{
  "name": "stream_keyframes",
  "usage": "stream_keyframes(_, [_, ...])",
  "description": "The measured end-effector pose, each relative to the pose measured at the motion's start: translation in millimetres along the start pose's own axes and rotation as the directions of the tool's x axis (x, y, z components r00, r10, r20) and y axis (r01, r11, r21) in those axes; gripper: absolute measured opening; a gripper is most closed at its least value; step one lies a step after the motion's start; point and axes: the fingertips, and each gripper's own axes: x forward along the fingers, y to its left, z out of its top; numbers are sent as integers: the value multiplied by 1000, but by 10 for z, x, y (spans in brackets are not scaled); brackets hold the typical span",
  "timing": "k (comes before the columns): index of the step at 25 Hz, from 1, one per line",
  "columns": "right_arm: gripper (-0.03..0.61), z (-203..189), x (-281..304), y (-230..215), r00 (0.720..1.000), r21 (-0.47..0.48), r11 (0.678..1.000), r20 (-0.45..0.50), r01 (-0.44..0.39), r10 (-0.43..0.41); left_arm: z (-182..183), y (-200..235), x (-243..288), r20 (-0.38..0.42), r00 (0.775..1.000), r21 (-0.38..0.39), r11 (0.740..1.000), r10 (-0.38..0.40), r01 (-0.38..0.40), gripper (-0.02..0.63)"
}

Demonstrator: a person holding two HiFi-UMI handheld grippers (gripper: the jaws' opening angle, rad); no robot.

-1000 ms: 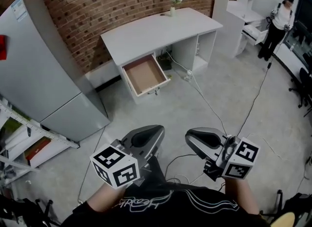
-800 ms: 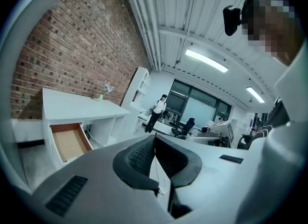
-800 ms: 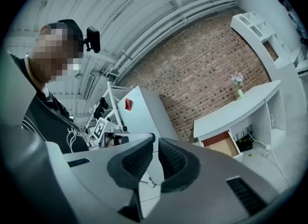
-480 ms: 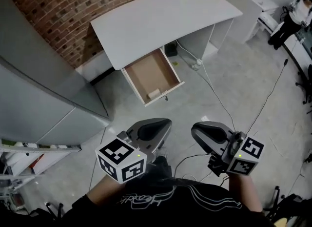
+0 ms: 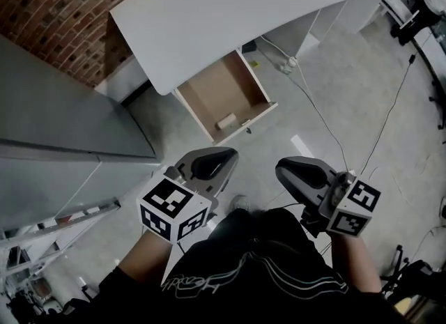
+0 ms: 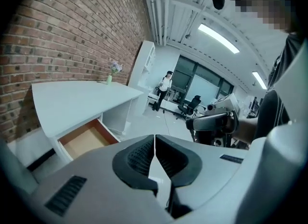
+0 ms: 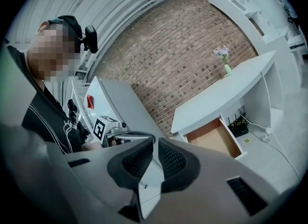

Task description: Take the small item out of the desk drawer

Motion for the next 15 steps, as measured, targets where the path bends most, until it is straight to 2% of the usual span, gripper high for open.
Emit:
stream_keyframes(5, [61,-56,146,-189,1000,13,1000,-22,-3,4,-182,329,253,-109,994,32,999,25,-22,25])
stream_keyframes(11, [61,64,240,-502,999,33,999,-35,-2,3,-228,758,601,-208,972,114,990,108,-85,28])
stream_keyframes(15, [61,69,343,-918,998,63,998,-62,24,-20,-324,1135,959,-273,951,161,981,146,-104,85])
